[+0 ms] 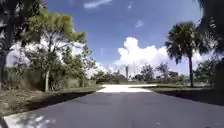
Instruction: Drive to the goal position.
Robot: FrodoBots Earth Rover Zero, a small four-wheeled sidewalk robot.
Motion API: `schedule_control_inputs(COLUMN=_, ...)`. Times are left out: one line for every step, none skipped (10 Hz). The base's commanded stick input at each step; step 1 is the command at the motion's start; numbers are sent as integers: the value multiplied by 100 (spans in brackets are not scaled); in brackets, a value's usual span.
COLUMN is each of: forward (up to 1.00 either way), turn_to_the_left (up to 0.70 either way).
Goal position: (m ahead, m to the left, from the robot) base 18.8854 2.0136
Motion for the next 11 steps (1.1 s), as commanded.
schedule_control_inputs(forward=85, turn_to_the_left=0)
schedule_control_inputs(forward=85, turn_to_the_left=0)
schedule_control_inputs(forward=85, turn_to_the_left=0)
schedule_control_inputs(forward=85, turn_to_the_left=0)
schedule_control_inputs(forward=85, turn_to_the_left=0)
schedule_control_inputs(forward=85, turn_to_the_left=0)
schedule_control_inputs(forward=85, turn_to_the_left=0)
schedule_control_inputs(forward=85, turn_to_the_left=0)
schedule_control_inputs(forward=85, turn_to_the_left=0)
schedule_control_inputs(forward=85, turn_to_the_left=0)
schedule_control_inputs(forward=85, turn_to_the_left=0)
